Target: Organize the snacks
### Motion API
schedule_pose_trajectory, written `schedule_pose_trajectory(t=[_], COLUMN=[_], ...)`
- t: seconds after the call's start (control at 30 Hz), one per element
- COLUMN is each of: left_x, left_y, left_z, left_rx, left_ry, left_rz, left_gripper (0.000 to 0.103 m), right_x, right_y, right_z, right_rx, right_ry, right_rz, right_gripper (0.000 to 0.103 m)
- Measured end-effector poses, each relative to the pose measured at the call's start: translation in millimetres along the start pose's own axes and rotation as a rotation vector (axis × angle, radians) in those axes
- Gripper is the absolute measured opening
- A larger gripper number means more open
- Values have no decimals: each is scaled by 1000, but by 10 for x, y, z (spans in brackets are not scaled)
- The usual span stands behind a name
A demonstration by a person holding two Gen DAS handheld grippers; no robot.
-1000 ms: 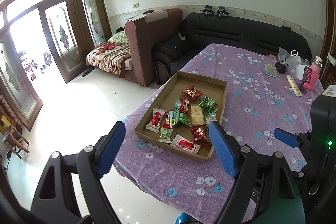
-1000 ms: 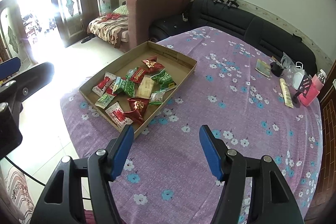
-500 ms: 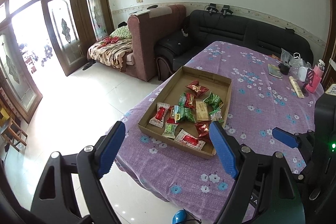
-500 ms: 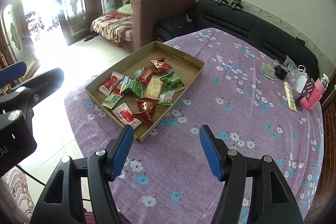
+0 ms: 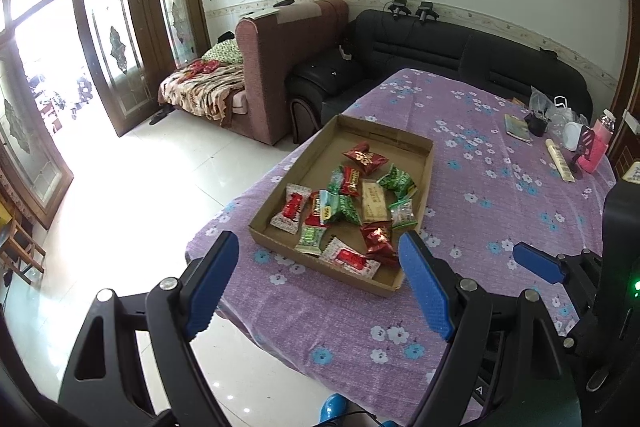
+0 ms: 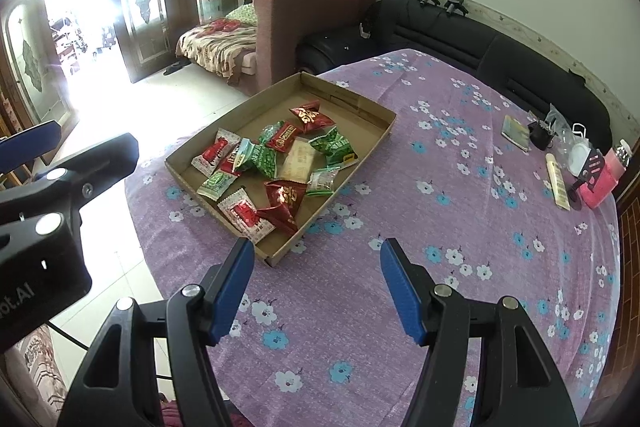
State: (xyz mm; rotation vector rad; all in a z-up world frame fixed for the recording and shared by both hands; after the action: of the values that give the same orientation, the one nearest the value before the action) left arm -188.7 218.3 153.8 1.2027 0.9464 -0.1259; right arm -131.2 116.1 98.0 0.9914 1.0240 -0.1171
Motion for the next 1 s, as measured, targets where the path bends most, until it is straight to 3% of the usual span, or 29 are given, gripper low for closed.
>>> schedule_pose_trajectory(t=[1.0], left_x=[190], left_y=[-24], left_z=[174], left_rx=[-6], left_ry=[-70], left_rz=[-58], left_gripper=[83], right_x=[142], right_y=[-94], right_z=[166], right_rx=[28], right_ry=[-2], right_rz=[-41], right_gripper=[67])
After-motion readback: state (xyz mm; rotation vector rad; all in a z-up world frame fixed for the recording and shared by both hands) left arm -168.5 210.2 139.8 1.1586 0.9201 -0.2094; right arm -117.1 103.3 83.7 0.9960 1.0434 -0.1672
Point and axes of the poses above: each gripper's, at about its wrist camera, not at the fingertips, and x roughly the way its jaws point, z to its right, y to its top, the point moved 5 cm from there along x, roughly the way its jaws point, and after that the axes turned 7 degrees about -x, right-handed, at the moved point
